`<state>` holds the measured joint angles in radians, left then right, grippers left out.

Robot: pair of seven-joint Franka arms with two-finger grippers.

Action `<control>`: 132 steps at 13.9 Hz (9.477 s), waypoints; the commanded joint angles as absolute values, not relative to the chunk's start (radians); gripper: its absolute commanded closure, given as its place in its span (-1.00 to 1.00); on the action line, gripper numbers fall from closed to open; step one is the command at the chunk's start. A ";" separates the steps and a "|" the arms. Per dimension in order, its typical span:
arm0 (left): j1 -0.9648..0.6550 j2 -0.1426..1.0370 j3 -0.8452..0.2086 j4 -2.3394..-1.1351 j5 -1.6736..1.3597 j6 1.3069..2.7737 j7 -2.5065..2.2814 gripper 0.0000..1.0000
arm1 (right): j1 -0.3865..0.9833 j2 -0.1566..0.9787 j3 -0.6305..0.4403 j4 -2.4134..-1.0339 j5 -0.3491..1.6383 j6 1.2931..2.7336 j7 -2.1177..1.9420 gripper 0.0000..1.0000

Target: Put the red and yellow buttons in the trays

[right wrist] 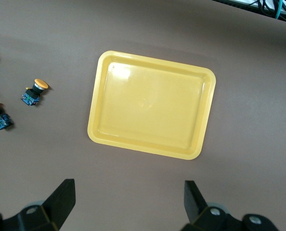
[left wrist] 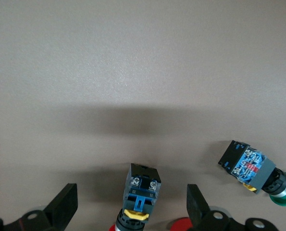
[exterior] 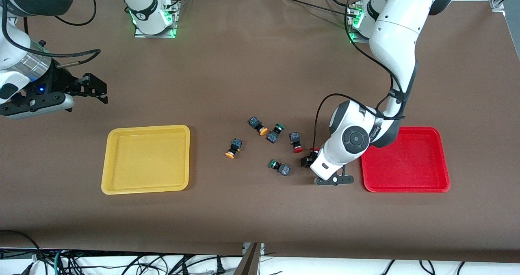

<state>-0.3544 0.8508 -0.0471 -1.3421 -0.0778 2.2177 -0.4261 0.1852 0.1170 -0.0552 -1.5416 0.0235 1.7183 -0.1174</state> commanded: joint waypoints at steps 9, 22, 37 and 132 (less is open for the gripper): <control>-0.402 0.897 -0.029 -1.333 -0.005 2.227 -0.431 1.00 | 0.192 0.382 -0.043 -1.517 0.044 1.741 -0.124 -1.00; -0.004 0.680 -0.037 -1.397 -0.015 1.954 0.004 1.00 | 0.541 0.780 -0.040 -1.378 0.233 2.305 0.638 -1.00; 0.269 0.684 -0.040 -1.644 -0.051 2.172 0.321 1.00 | 0.572 0.899 -0.043 -1.393 0.227 2.435 0.683 0.86; -0.044 0.095 0.018 -1.554 -0.037 1.508 -0.089 -1.00 | 0.311 0.094 -0.212 -1.609 -0.015 1.715 0.023 -1.00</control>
<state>-0.0382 0.1109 0.0120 -1.5335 -0.0209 1.4925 -0.0749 0.3133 0.0964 -0.2183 -1.6073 0.0022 1.7037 0.0262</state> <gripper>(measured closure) 0.000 0.000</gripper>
